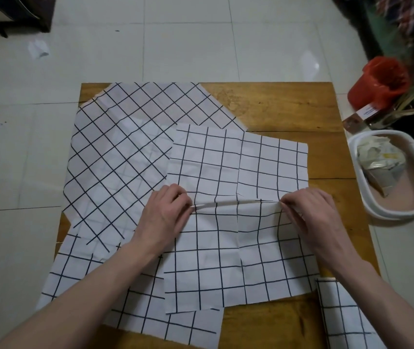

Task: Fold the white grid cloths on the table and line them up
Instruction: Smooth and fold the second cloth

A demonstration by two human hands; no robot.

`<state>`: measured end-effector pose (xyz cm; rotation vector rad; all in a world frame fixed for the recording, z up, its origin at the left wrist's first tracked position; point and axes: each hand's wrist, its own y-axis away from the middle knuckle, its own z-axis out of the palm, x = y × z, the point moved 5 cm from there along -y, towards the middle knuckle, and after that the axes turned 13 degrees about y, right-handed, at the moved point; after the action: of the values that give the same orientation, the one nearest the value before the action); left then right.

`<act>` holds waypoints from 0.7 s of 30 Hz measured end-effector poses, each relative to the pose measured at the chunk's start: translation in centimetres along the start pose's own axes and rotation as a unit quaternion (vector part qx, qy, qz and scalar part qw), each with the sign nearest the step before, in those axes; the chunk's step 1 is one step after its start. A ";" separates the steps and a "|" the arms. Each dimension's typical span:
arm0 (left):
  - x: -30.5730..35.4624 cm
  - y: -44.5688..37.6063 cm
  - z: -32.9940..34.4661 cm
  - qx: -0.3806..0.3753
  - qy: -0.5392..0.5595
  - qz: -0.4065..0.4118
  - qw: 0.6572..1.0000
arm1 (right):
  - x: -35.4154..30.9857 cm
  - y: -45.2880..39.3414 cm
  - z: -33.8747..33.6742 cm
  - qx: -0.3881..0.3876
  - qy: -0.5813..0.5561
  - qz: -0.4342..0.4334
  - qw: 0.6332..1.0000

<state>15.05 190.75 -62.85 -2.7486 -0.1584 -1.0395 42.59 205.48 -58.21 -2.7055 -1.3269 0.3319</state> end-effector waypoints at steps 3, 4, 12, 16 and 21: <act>0.8 -0.2 -1.6 -0.015 0.011 0.021 1.000 | 0.1 0.2 -0.9 0.003 0.011 -0.019 1.000; 1.1 -0.4 -2.3 -0.022 0.013 0.029 0.999 | 0.2 0.2 -1.3 0.002 0.020 -0.027 0.999; 3.7 -2.5 -8.6 -0.016 0.029 0.091 0.995 | 1.1 -1.0 -4.5 0.043 0.075 -0.083 0.993; 3.5 -4.0 -11.0 0.015 0.010 0.088 0.996 | 0.9 -2.9 -6.1 0.042 0.099 -0.107 0.988; 4.2 -6.5 -14.4 0.048 -0.037 0.104 0.993 | 1.1 -7.1 -9.4 0.062 0.129 -0.081 0.986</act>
<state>7.83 194.03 -48.55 -2.6500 0.0637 -0.8523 40.03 210.68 -47.89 -2.4208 -1.3875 0.0439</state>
